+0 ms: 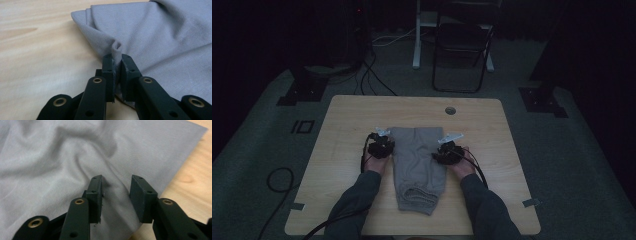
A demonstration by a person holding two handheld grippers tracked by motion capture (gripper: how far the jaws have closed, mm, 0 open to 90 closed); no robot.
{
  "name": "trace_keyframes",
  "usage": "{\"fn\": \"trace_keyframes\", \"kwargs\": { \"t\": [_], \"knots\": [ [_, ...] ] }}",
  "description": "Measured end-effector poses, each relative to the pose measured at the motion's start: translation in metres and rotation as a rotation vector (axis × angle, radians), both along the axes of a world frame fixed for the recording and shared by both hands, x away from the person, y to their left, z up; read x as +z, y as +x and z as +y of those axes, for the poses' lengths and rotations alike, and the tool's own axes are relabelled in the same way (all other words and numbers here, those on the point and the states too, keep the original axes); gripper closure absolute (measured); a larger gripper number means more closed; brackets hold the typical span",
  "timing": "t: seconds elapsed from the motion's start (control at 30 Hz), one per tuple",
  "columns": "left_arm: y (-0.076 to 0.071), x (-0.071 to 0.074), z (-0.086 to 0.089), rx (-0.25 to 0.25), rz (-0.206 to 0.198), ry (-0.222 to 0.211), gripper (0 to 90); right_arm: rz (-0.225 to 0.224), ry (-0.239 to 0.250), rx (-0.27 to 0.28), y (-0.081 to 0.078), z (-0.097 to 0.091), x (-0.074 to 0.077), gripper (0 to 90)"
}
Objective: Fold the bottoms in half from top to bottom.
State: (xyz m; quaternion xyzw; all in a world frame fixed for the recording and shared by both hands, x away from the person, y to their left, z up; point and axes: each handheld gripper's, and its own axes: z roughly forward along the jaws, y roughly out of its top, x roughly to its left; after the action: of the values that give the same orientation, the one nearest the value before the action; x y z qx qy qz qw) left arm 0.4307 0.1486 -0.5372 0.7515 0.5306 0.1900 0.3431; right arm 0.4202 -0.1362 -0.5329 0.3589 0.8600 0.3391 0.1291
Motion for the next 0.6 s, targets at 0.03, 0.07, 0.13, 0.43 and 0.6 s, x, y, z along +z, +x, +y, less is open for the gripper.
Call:
{"fn": "trace_keyframes", "kwargs": {
  "t": [0.03,0.07,0.13,0.43,0.6],
  "knots": [
    [0.001,0.002,0.003,0.006,-0.004,-0.017,76.0,-0.004,-0.007,0.008,-0.001,0.001,0.001,64.4],
    [0.003,0.004,0.005,0.015,-0.016,-0.025,70.0,-0.01,-0.004,0.001,0.001,0.0,0.001,64.2],
    [0.01,0.01,0.009,0.033,-0.034,-0.051,61.4,-0.013,0.025,-0.04,0.006,-0.002,0.002,61.3],
    [0.052,0.013,0.008,0.101,0.02,-0.042,42.7,-0.027,0.124,-0.287,0.057,-0.011,0.012,55.6],
    [0.065,0.012,0.001,0.101,0.045,-0.007,41.7,-0.026,0.097,-0.338,0.081,-0.006,0.007,54.9]
  ]
}}
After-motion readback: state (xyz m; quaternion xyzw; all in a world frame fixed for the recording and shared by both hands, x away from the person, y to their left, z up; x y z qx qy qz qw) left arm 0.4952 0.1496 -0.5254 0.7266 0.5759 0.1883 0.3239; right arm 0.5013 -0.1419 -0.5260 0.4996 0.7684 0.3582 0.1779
